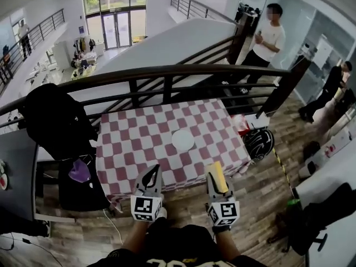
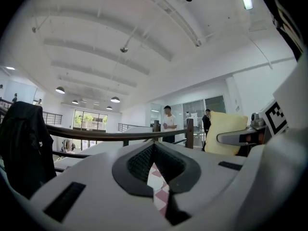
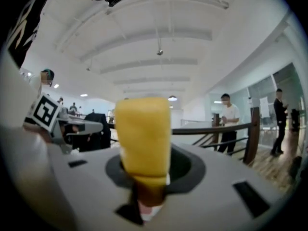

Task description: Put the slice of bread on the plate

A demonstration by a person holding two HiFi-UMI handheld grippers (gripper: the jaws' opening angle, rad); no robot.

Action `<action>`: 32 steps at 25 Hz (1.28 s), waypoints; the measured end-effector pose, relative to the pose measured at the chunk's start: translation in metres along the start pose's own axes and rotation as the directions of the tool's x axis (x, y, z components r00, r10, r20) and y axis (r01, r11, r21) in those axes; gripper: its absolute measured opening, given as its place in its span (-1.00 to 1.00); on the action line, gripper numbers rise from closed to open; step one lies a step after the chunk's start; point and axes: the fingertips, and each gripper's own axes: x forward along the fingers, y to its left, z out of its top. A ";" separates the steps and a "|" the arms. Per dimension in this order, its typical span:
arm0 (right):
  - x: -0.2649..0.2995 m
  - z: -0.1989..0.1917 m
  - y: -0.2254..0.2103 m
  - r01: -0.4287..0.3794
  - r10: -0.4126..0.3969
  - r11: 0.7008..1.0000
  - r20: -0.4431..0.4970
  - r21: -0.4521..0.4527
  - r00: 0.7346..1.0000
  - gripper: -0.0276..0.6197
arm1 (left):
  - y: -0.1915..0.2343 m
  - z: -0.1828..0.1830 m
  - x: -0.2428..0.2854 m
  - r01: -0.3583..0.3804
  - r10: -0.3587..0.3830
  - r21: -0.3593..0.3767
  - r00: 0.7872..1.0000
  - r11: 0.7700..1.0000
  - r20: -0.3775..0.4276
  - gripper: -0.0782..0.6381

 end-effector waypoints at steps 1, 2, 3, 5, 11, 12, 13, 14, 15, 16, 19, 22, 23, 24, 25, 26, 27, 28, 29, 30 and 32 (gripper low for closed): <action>0.011 -0.004 0.002 -0.005 0.005 1.000 -0.016 0.002 1.000 -0.60 | 0.013 -0.005 0.003 -0.011 0.011 -0.018 1.000 1.000 -0.011 -0.73; 0.020 -0.009 0.002 -0.009 0.009 1.000 -0.033 0.005 0.999 -0.60 | 0.023 -0.009 0.007 -0.021 0.020 -0.037 1.000 0.999 -0.021 -0.73; 0.028 -0.013 0.002 -0.011 0.012 1.000 -0.048 0.008 0.999 -0.60 | 0.032 -0.012 0.010 -0.030 0.028 -0.050 0.999 0.998 -0.027 -0.73; 0.043 -0.023 -0.003 -0.014 0.015 1.000 -0.081 0.018 0.997 -0.60 | 0.043 -0.021 0.020 -0.039 0.036 -0.058 0.998 0.998 -0.046 -0.73; 0.087 -0.063 -0.027 -0.030 0.044 0.996 -0.179 0.078 0.983 -0.60 | 0.056 -0.062 0.055 -0.067 0.054 -0.083 0.986 0.994 -0.159 -0.73; 0.096 -0.069 -0.032 -0.043 0.058 0.996 -0.201 0.076 0.978 -0.60 | 0.057 -0.068 0.062 -0.075 0.060 -0.084 0.983 0.994 -0.175 -0.73; 0.105 -0.075 -0.038 -0.059 0.073 0.996 -0.226 0.064 0.971 -0.60 | 0.058 -0.072 0.071 -0.086 0.068 -0.084 0.980 0.993 -0.188 -0.73; 0.114 -0.079 -0.046 -0.075 0.085 0.996 -0.252 0.049 0.964 -0.60 | 0.059 -0.075 0.080 -0.097 0.078 -0.087 0.976 0.991 -0.201 -0.73; 0.121 -0.085 -0.053 -0.089 0.097 0.995 -0.276 0.040 0.956 -0.60 | 0.058 -0.079 0.086 -0.107 0.085 -0.091 0.973 0.990 -0.215 -0.73; 0.128 -0.091 -0.059 -0.101 0.109 0.994 -0.296 0.045 0.949 -0.60 | 0.057 -0.082 0.092 -0.111 0.087 -0.094 0.969 0.989 -0.230 -0.73; 0.160 -0.112 -0.073 -0.122 0.145 0.988 -0.334 0.089 0.931 -0.60 | 0.056 -0.090 0.119 -0.108 0.085 -0.081 0.966 0.991 -0.245 -0.73; 0.196 -0.134 -0.078 -0.145 0.180 0.982 -0.371 0.121 0.911 -0.60 | 0.057 -0.106 0.148 -0.122 0.090 -0.102 0.957 0.987 -0.275 -0.73; 0.204 -0.142 -0.077 -0.155 0.200 0.977 -0.386 0.144 0.901 -0.60 | 0.054 -0.114 0.154 -0.127 0.089 -0.113 0.952 0.985 -0.293 -0.73; 0.212 -0.151 -0.075 -0.164 0.221 0.971 -0.400 0.171 0.889 -0.60 | 0.051 -0.123 0.159 -0.127 0.084 -0.119 0.946 0.985 -0.312 -0.73; 0.220 -0.160 -0.074 -0.172 0.241 0.965 -0.412 0.197 0.879 -0.60 | 0.048 -0.132 0.164 -0.122 0.078 -0.117 0.942 0.986 -0.327 -0.73; 0.230 -0.167 -0.074 -0.178 0.256 0.960 -0.421 0.218 0.870 -0.60 | 0.047 -0.140 0.171 -0.116 0.073 -0.110 0.938 0.987 -0.338 -0.73; 0.241 -0.175 -0.073 -0.181 0.270 0.955 -0.430 0.237 0.861 -0.60 | 0.047 -0.147 0.178 -0.112 0.069 -0.104 0.935 0.988 -0.348 -0.73; 0.251 -0.182 -0.072 -0.183 0.284 0.949 -0.441 0.258 0.852 -0.60 | 0.047 -0.153 0.183 -0.113 0.069 -0.104 0.931 0.988 -0.358 -0.73; 0.260 -0.189 -0.069 -0.188 0.302 0.941 -0.452 0.280 0.839 -0.60 | 0.048 -0.158 0.187 -0.119 0.071 -0.107 0.926 0.987 -0.370 -0.73; 0.267 -0.196 -0.064 -0.198 0.326 0.932 -0.465 0.304 0.823 -0.60 | 0.048 -0.164 0.188 -0.128 0.076 -0.112 0.920 0.985 -0.385 -0.73; 0.280 -0.210 -0.051 -0.229 0.388 0.907 -0.488 0.353 0.782 -0.60 | 0.049 -0.174 0.190 -0.147 0.086 -0.120 0.907 0.982 -0.413 -0.73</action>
